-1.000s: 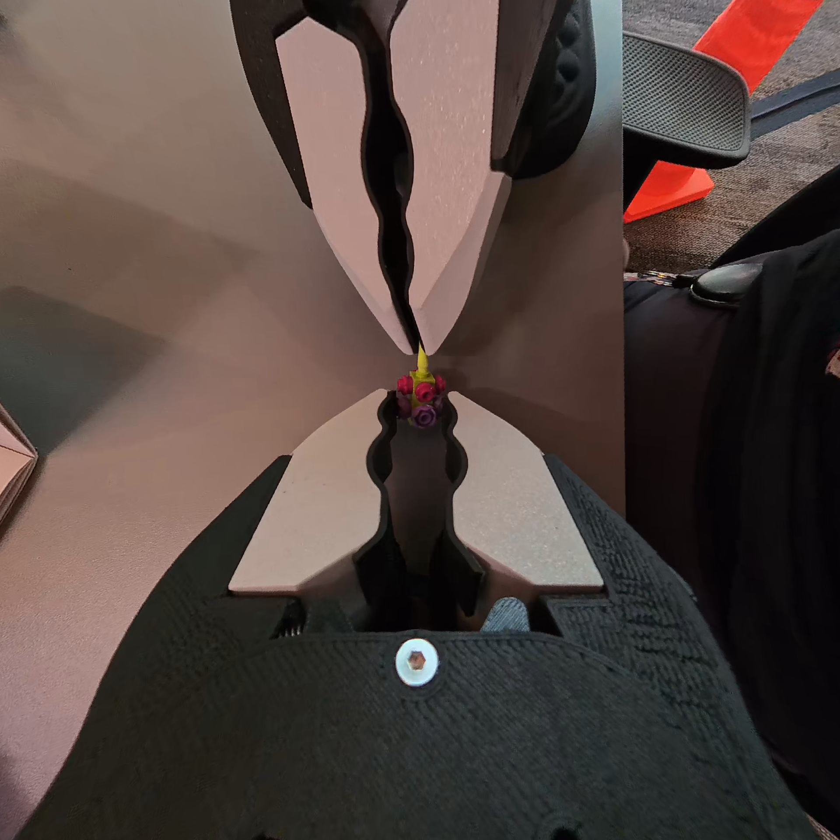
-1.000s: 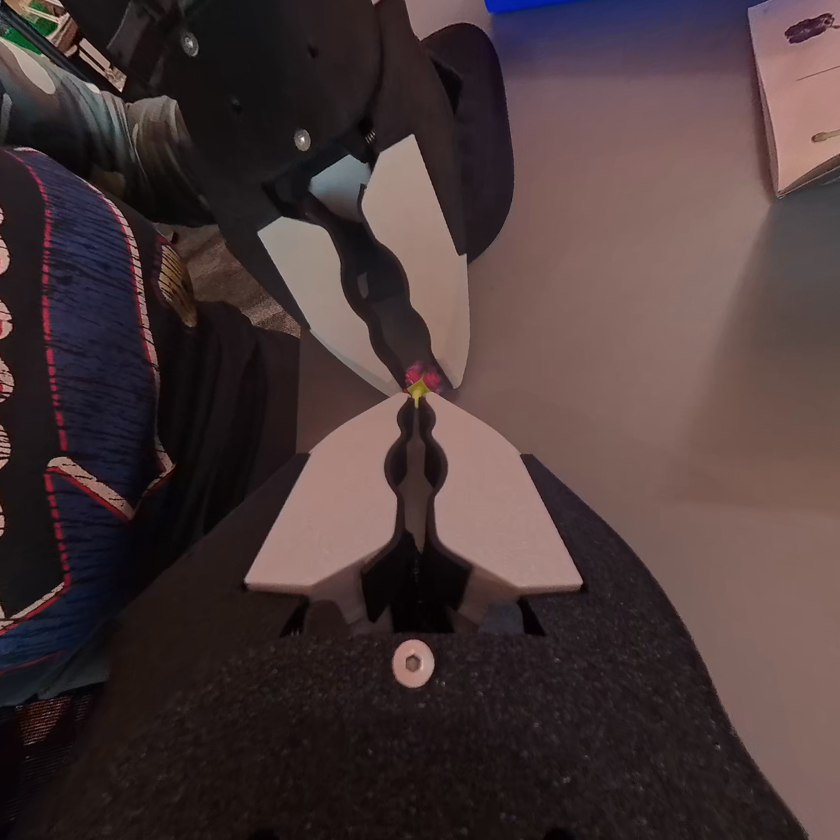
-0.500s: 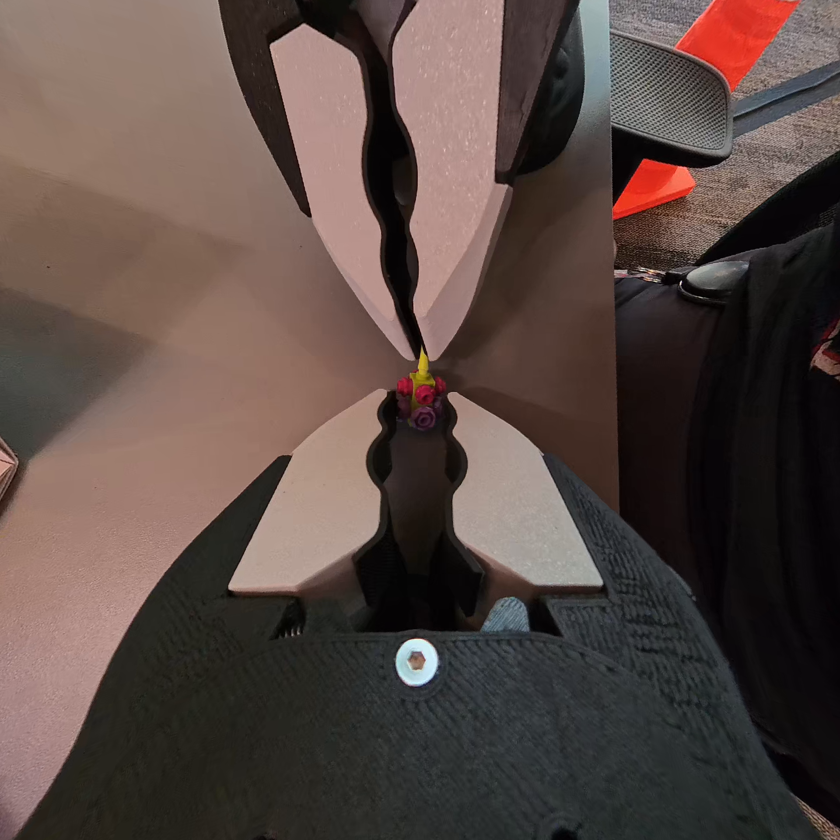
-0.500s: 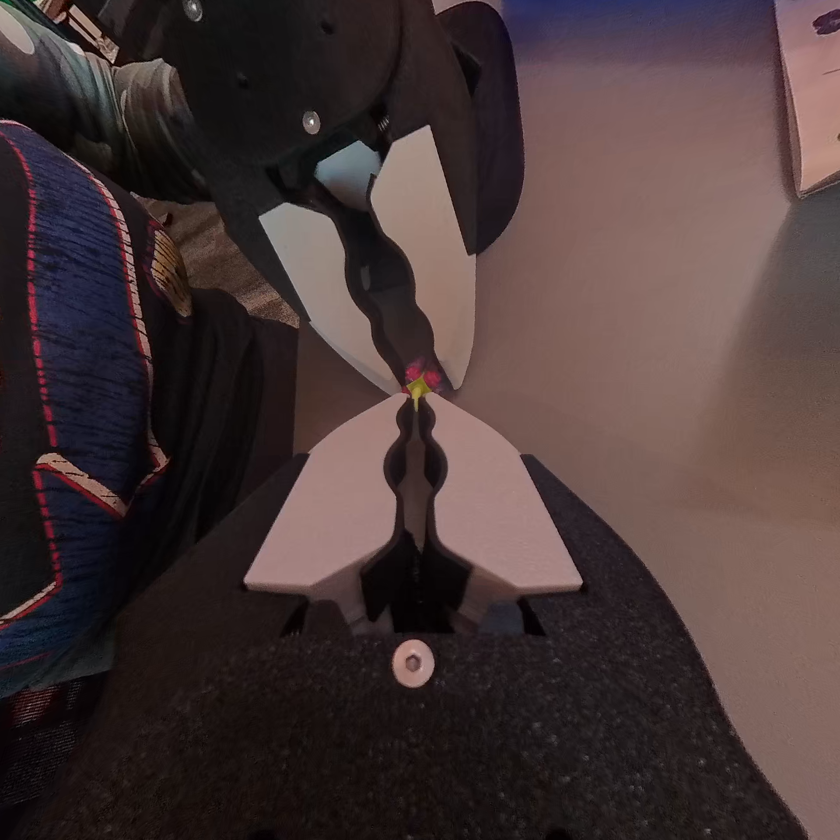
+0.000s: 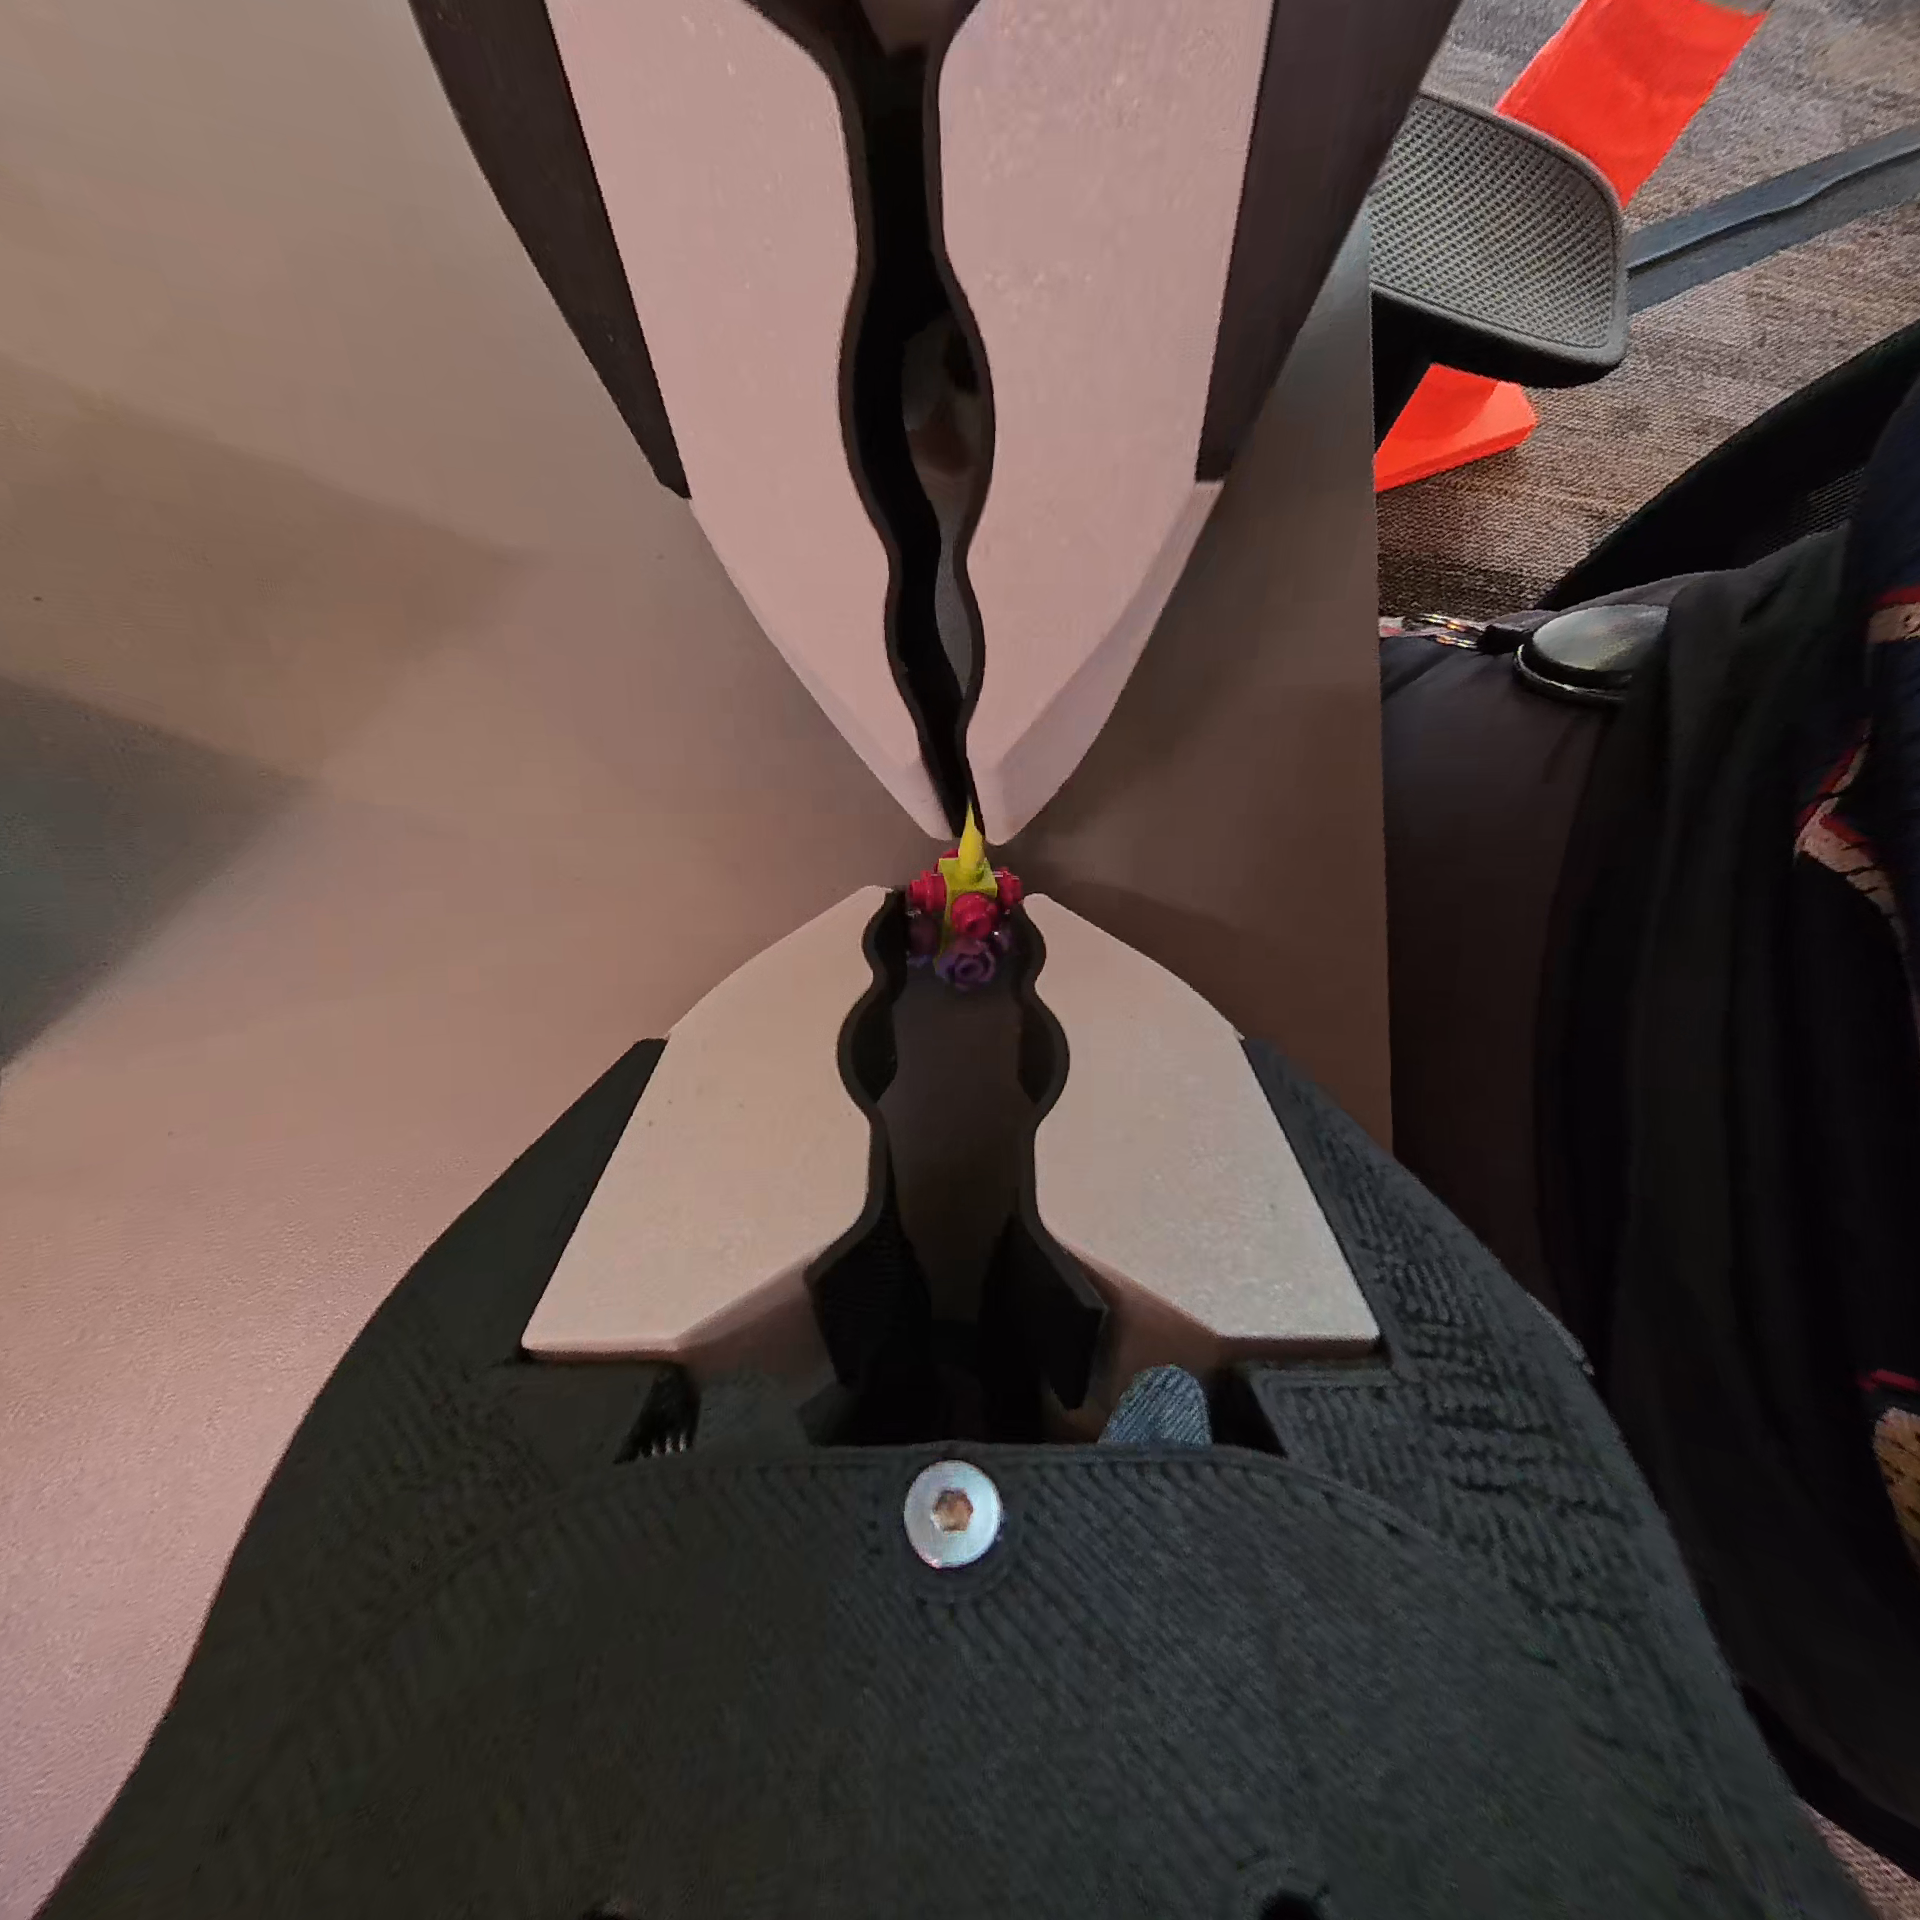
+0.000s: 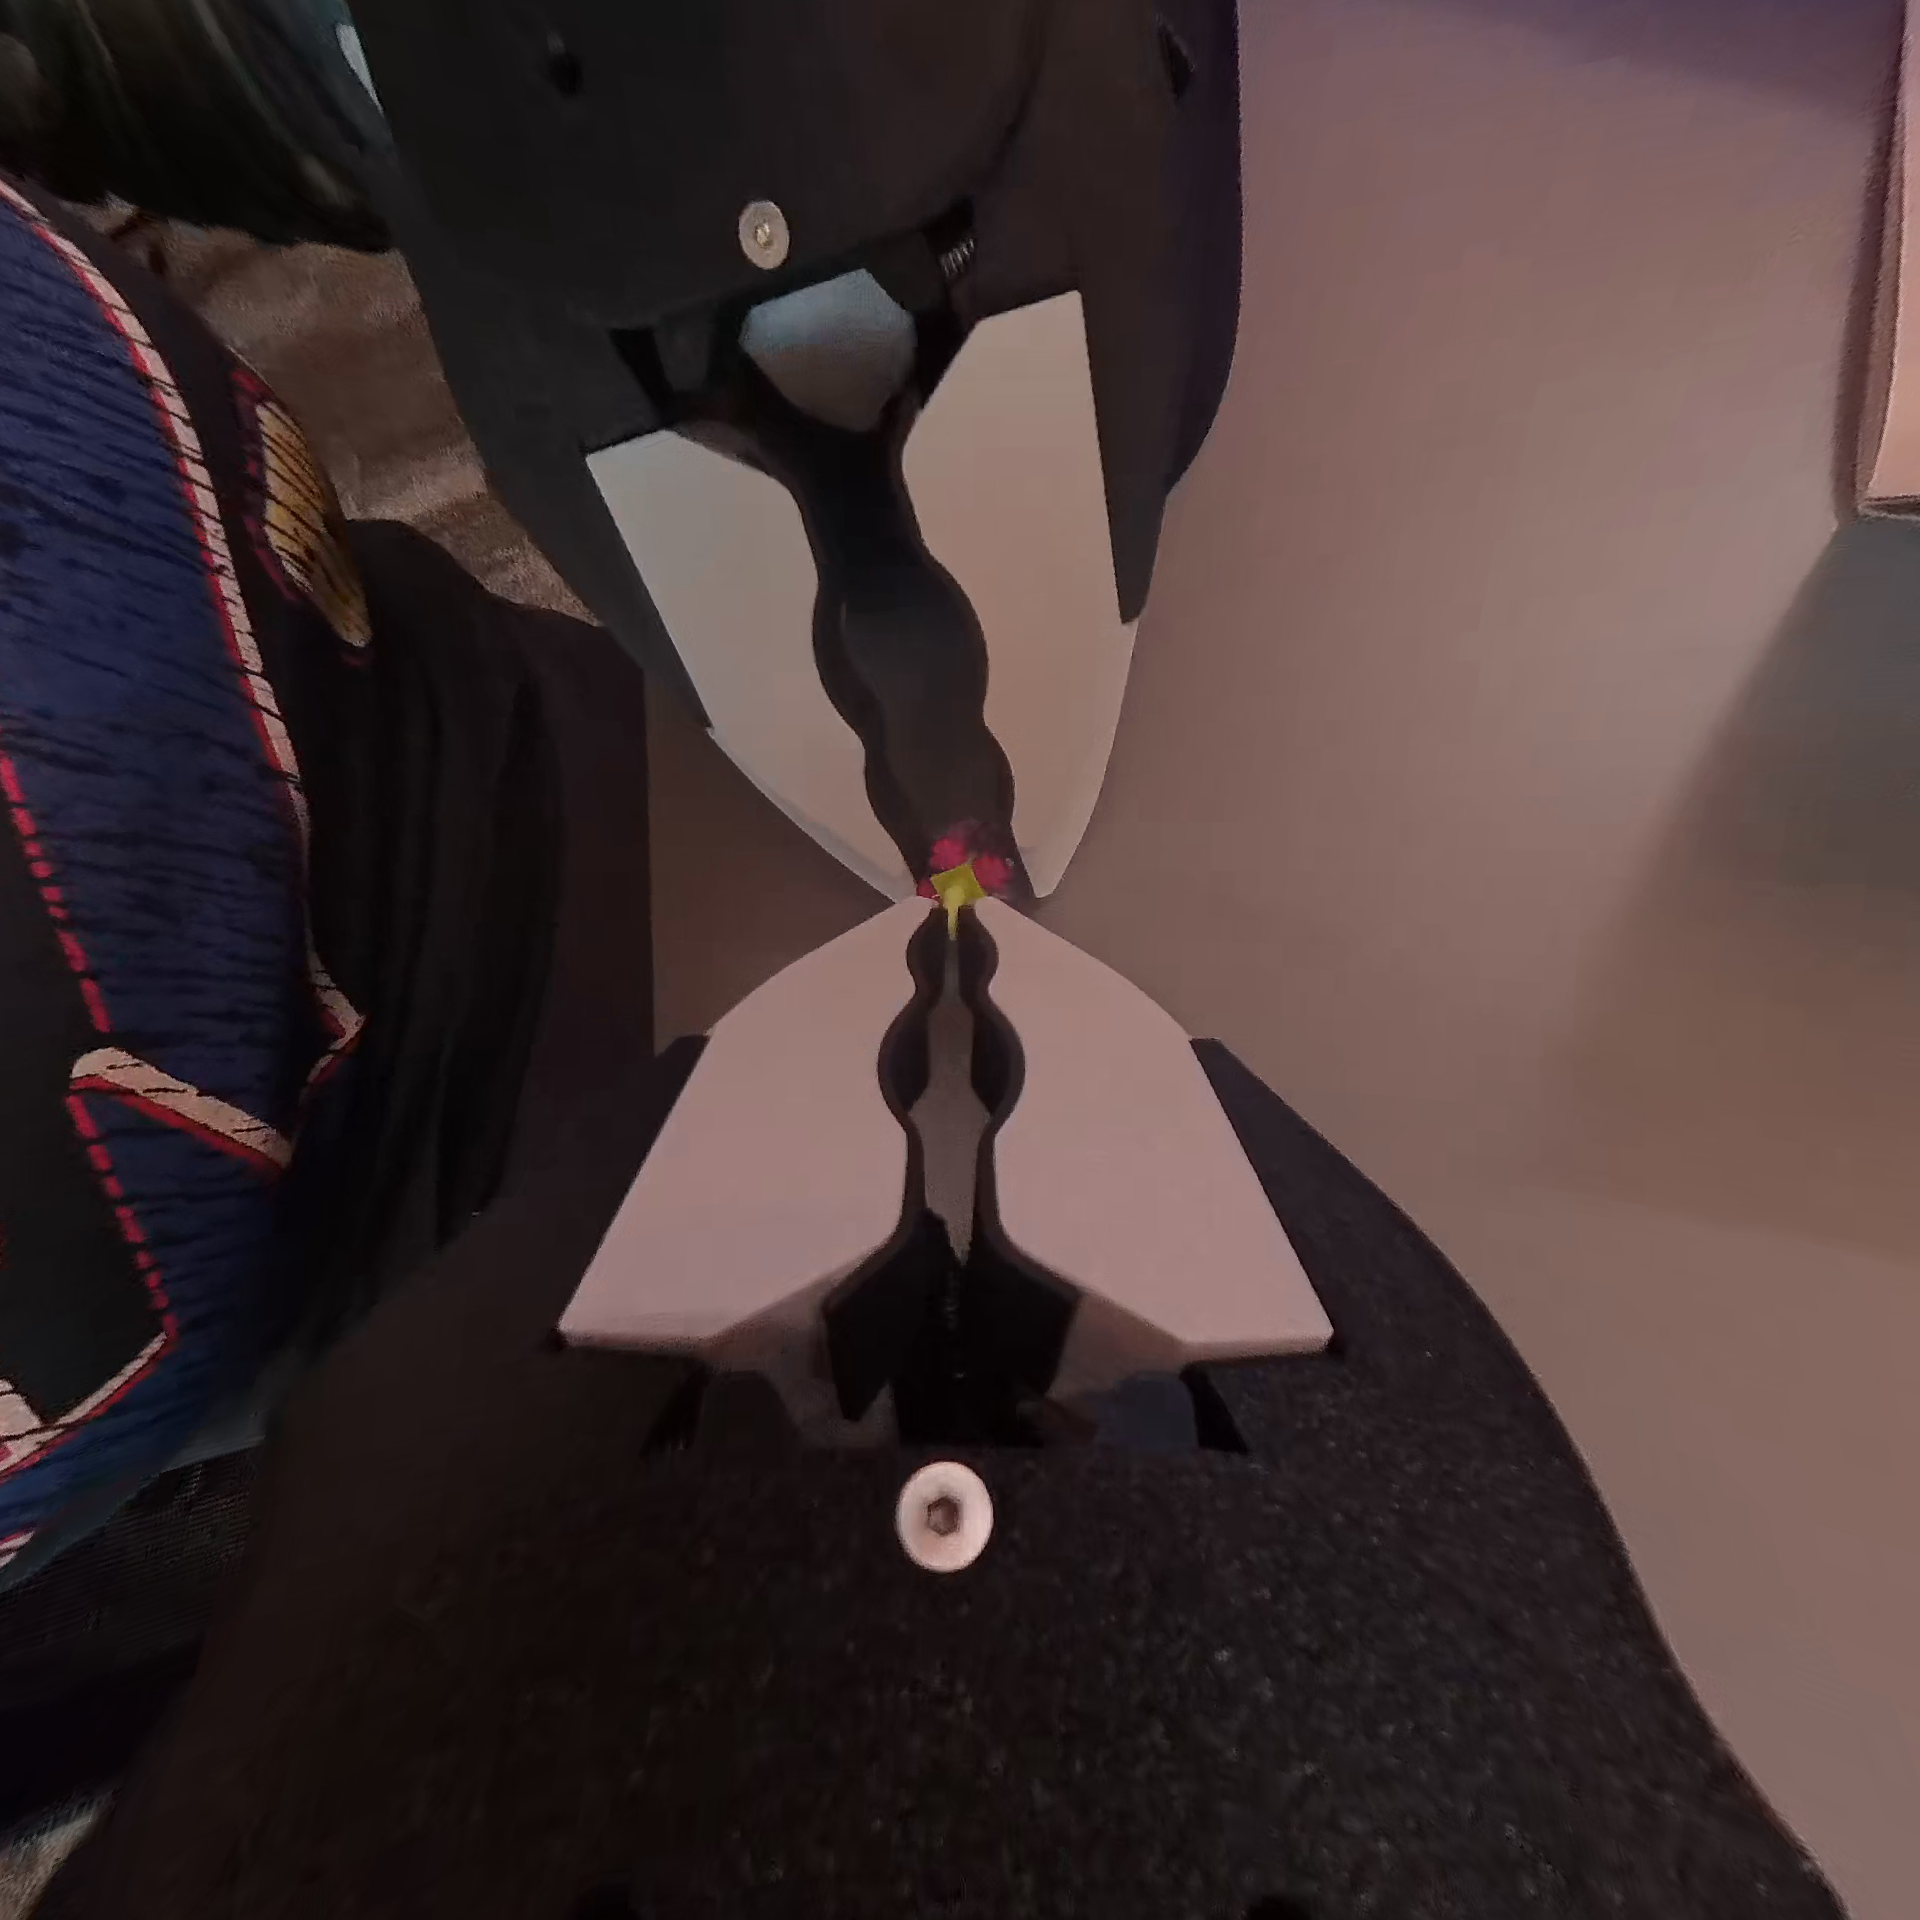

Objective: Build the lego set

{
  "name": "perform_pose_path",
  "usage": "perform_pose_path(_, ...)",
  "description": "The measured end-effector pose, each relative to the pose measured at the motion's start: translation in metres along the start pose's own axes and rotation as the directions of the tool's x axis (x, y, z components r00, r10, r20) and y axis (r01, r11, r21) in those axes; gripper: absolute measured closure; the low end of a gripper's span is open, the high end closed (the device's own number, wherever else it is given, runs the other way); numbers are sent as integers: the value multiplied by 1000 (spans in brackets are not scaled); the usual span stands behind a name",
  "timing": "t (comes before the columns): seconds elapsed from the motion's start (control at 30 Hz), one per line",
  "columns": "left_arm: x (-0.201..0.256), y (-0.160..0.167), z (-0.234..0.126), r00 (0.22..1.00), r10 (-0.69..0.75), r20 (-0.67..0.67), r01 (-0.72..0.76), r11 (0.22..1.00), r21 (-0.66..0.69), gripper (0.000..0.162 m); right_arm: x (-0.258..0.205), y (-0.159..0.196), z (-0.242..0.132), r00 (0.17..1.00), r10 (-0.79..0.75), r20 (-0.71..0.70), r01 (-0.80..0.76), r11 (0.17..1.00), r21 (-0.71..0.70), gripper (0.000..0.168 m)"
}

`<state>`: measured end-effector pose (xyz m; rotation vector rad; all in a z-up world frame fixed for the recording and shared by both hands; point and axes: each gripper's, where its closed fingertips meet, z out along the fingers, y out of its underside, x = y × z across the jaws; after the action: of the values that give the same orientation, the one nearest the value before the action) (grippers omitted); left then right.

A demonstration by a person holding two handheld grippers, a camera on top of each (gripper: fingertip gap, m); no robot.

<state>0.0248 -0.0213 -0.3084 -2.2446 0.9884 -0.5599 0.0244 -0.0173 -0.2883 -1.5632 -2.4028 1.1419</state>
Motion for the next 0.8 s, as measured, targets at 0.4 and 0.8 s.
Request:
perform_pose_path(0.4, 0, 0, 0, 1000, 7, 7, -7, 1000, 0, 144, 1, 0, 1, 998, -59, -37, 54, 990, -128, 165)
perform_pose_path(0.8, 1, -1, 1, 1000, 14, 14, -14, 1000, 1, 144, 2, 0, 5, 994, -91, -64, 77, 978, -195, 165)
